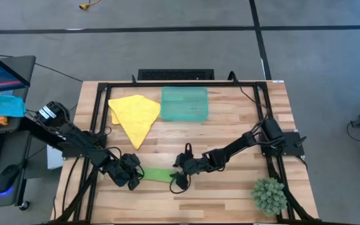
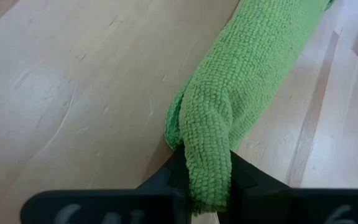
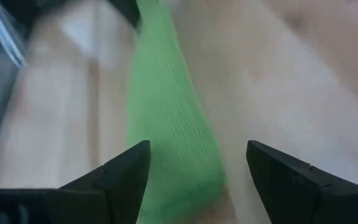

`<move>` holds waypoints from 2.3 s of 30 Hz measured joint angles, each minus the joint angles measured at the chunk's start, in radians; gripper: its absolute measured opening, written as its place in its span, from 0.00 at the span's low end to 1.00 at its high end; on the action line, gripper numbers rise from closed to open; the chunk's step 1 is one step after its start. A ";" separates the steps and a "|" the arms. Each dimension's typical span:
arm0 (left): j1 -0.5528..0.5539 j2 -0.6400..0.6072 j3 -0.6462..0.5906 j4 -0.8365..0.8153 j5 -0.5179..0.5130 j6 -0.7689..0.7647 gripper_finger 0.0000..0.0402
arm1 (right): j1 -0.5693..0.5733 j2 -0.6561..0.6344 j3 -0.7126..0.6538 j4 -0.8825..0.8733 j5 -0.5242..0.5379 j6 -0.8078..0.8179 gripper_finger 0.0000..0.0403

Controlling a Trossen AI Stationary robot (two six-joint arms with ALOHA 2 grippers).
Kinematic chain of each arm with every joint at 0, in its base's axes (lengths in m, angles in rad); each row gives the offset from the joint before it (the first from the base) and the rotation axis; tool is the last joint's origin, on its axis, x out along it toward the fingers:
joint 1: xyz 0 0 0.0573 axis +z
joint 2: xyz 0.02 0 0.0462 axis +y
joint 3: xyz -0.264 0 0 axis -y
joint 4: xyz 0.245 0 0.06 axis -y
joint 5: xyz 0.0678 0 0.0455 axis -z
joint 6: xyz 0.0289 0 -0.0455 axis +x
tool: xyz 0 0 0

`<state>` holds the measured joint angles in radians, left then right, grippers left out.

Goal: Roll microfiber towels into tight, uniform cylinder then place into a basket
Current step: Put the rolled green microfiber towel into the green bin

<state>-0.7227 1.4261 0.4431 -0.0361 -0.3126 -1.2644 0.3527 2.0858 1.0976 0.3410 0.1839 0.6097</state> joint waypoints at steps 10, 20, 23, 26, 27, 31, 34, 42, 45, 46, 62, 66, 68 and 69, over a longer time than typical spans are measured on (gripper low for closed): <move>-0.001 0.000 0.000 0.000 -0.006 -0.005 0.06 | -0.002 0.073 0.075 -0.003 -0.130 0.004 0.72; -0.001 0.000 0.000 0.002 -0.010 -0.013 0.06 | -0.010 0.095 0.140 -0.133 -0.182 -0.001 0.62; 0.000 0.001 0.000 0.002 -0.019 -0.013 0.06 | -0.010 0.096 0.158 -0.165 -0.193 -0.036 0.52; 0.000 0.001 0.000 0.002 -0.032 -0.013 0.06 | -0.011 0.097 0.166 -0.196 -0.194 -0.040 0.39; 0.000 0.001 0.000 0.002 -0.036 -0.012 0.06 | -0.012 0.098 0.166 -0.199 -0.194 -0.040 0.34; 0.000 0.002 0.000 0.001 -0.063 0.002 0.06 | -0.016 0.099 0.167 -0.199 -0.210 -0.040 0.16; 0.001 0.003 -0.002 -0.007 -0.121 0.051 0.06 | -0.029 0.094 0.167 -0.205 -0.232 -0.051 0.07; 0.056 0.003 -0.001 0.020 -0.178 0.187 0.06 | -0.056 0.029 0.162 -0.327 -0.260 -0.143 0.09; 0.094 0.002 -0.001 0.054 -0.168 0.254 0.06 | -0.063 -0.006 0.161 -0.393 -0.225 -0.195 0.08; 0.108 0.002 0.002 0.055 -0.162 0.276 0.06 | -0.063 -0.017 0.160 -0.409 -0.208 -0.209 0.07; 0.429 -0.047 0.196 -0.075 0.004 0.787 0.06 | -0.147 -0.222 0.159 -0.643 -0.023 -0.359 0.07; 0.519 -0.071 0.203 -0.091 0.056 0.853 0.06 | -0.176 -0.226 0.157 -0.698 0.014 -0.377 0.08; 0.570 -0.080 0.203 -0.090 0.086 0.876 0.06 | -0.196 -0.226 0.156 -0.729 0.036 -0.378 0.08; 0.594 -0.082 0.203 -0.088 0.100 0.889 0.06 | -0.206 -0.226 0.156 -0.744 0.046 -0.378 0.08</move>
<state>-0.1289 1.3437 0.6465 -0.1241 -0.2129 -0.3756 0.1470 1.8599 1.2537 -0.4029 0.2295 0.2314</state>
